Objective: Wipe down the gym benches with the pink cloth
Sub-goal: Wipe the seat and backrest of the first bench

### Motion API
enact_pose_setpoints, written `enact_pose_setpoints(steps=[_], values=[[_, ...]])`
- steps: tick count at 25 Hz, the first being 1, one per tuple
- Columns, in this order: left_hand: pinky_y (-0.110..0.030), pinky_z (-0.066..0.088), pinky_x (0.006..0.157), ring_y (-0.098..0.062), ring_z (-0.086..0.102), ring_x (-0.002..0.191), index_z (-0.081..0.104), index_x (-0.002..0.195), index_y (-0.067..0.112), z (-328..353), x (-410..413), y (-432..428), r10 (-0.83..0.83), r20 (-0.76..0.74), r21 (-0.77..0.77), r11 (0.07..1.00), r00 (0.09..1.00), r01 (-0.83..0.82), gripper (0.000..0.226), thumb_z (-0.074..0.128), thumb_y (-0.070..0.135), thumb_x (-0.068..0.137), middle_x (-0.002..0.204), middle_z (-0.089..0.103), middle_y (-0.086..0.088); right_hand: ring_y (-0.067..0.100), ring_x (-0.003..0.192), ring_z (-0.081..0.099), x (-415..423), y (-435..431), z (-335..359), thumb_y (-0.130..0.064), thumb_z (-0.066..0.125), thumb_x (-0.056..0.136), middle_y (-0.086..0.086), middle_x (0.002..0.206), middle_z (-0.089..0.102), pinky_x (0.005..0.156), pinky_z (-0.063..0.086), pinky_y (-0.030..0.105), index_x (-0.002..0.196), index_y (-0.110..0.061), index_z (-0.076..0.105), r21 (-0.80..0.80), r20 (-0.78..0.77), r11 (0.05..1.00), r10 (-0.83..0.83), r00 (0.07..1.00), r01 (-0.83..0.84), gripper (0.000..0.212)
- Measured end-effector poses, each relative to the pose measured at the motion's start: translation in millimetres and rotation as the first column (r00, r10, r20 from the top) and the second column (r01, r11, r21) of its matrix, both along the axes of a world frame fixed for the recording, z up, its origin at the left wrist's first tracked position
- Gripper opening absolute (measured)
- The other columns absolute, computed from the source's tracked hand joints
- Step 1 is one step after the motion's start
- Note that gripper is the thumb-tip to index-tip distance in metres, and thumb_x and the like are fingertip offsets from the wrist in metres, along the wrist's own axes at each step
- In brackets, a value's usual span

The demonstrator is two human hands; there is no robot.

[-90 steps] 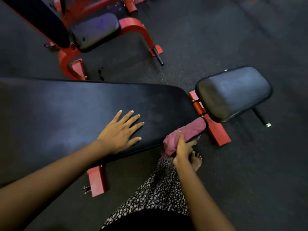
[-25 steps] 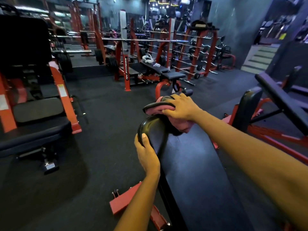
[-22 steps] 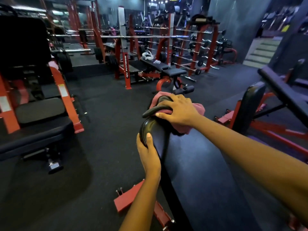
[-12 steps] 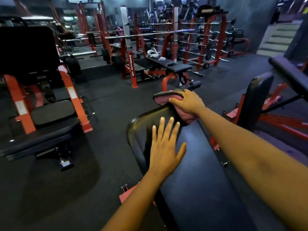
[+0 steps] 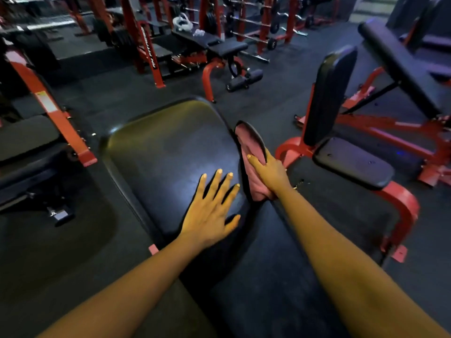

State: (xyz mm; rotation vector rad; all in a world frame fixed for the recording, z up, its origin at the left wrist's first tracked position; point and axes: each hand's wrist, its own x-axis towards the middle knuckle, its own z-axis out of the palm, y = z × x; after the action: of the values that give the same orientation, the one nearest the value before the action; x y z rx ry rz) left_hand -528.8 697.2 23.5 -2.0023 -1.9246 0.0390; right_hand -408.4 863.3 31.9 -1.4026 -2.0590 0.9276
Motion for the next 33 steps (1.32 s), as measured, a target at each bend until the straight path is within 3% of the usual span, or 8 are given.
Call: enact_pose_setpoints(steps=[7,13,15,19,24,26,29,33], values=[[-0.052,0.016,0.110,-0.035,0.030,0.138,0.045,0.137,0.012,0,4,-1,0.007,0.033,-0.013,1.000,0.999,-0.007,0.069,0.038,0.051,0.080,0.147,0.037,-0.015,0.039,0.115,0.054,88,-51,-71,-0.045,0.050,0.092,0.018,0.129,0.057,0.091,0.043,0.040,0.142,-0.032,0.035,-0.113,0.066,0.989,-0.092,0.994,0.099,0.054],[-0.049,0.018,0.109,-0.030,0.040,0.134,0.056,0.128,0.016,-45,81,-11,-0.156,0.107,-0.253,0.951,0.982,0.179,0.066,0.031,0.048,0.076,0.139,0.049,-0.010,0.033,0.122,0.051,160,-97,-125,-0.052,0.050,0.087,0.011,0.137,0.052,0.101,0.041,0.040,0.141,-0.025,0.038,-0.235,0.107,0.956,-0.156,0.982,0.178,0.062],[-0.052,0.009,0.114,-0.029,0.032,0.138,0.049,0.134,0.017,-64,111,-12,-0.240,0.070,-0.307,0.918,0.968,0.250,0.065,0.031,0.048,0.080,0.144,0.044,-0.008,0.027,0.123,0.051,180,-112,-136,-0.057,0.047,0.084,0.006,0.137,0.052,0.101,0.041,0.037,0.140,-0.027,0.039,-0.249,0.076,0.952,-0.162,0.984,0.176,0.064],[-0.051,-0.021,0.111,-0.029,-0.001,0.146,0.018,0.148,0.016,-97,149,-15,-0.383,0.043,-0.431,0.826,0.923,0.363,0.065,0.034,0.046,0.093,0.157,0.011,-0.009,0.022,0.123,0.051,228,-130,-167,-0.040,0.056,0.089,0.001,0.138,0.051,0.100,0.039,0.032,0.141,-0.029,0.038,-0.330,0.075,0.928,-0.157,0.985,0.173,0.056],[-0.052,-0.015,0.113,-0.033,-0.009,0.144,0.006,0.149,0.019,-117,158,-19,-0.432,-0.054,-0.461,0.811,0.900,0.361,0.065,0.022,0.052,0.095,0.157,-0.003,-0.011,0.028,0.128,0.044,307,-143,-208,-0.035,0.051,0.093,0.010,0.144,0.043,0.105,0.034,0.036,0.145,-0.019,0.031,-0.468,0.392,0.853,-0.034,0.919,0.231,0.058],[-0.053,-0.007,0.115,-0.033,-0.002,0.145,0.013,0.149,0.020,-116,156,-17,-0.423,-0.086,-0.454,0.822,0.902,0.343,0.064,0.021,0.052,0.094,0.157,0.006,-0.011,0.028,0.131,0.040,301,-139,-206,-0.044,0.045,0.091,0.007,0.146,0.041,0.109,0.031,0.039,0.143,-0.028,0.032,-0.465,0.342,0.856,-0.063,0.937,0.228,0.057],[-0.052,0.015,0.112,-0.032,0.028,0.140,0.047,0.136,0.019,-116,163,-17,-0.379,-0.027,-0.466,0.823,0.925,0.324,0.064,0.027,0.050,0.084,0.147,0.039,-0.011,0.027,0.131,0.040,269,-134,-208,-0.069,0.033,0.082,0.000,0.143,0.042,0.107,0.031,0.049,0.133,-0.055,0.033,-0.437,0.233,0.879,-0.094,0.968,0.190,0.053],[-0.052,0.017,0.108,-0.033,0.033,0.137,0.053,0.130,0.015,-133,195,-21,-0.389,0.112,-0.442,0.805,0.915,0.396,0.062,0.031,0.046,0.082,0.139,0.049,-0.010,0.028,0.126,0.045,268,-163,-232,-0.060,0.038,0.090,0.005,0.137,0.049,0.102,0.035,0.042,0.137,-0.030,0.044,-0.279,0.337,0.838,-0.370,0.865,0.468,0.056]])
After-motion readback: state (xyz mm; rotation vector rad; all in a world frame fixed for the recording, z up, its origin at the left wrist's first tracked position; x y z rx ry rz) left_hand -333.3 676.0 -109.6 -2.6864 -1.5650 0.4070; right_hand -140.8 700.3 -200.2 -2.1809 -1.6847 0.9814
